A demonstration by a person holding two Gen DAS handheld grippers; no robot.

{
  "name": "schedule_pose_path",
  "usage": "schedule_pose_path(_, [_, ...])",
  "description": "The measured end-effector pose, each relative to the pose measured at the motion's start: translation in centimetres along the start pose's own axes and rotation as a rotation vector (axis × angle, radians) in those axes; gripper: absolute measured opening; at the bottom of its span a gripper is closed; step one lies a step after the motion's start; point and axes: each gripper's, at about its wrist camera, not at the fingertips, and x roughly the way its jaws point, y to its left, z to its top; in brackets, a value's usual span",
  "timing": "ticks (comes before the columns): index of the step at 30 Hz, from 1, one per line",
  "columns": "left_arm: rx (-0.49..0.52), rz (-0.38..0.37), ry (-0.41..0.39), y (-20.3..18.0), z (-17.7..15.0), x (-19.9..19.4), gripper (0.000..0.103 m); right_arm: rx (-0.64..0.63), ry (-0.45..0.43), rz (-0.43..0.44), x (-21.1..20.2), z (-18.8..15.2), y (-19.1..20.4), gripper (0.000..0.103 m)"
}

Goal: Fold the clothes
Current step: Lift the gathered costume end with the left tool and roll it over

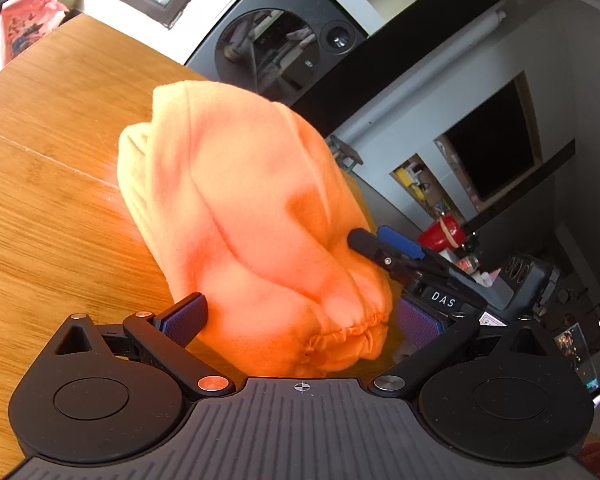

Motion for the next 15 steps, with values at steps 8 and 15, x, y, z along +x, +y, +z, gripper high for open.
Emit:
schedule_pose_path(8, [0.068,-0.141,0.017,-3.8,-1.4,-0.6,0.058,0.02,-0.006,-0.044,-1.8,-2.7,-1.6,0.103])
schedule_pose_path(15, [0.068,0.012,0.113,-2.4,-4.0,2.1,0.058,-0.021,-0.004,-0.028,-1.5,-2.4,-1.4,0.103])
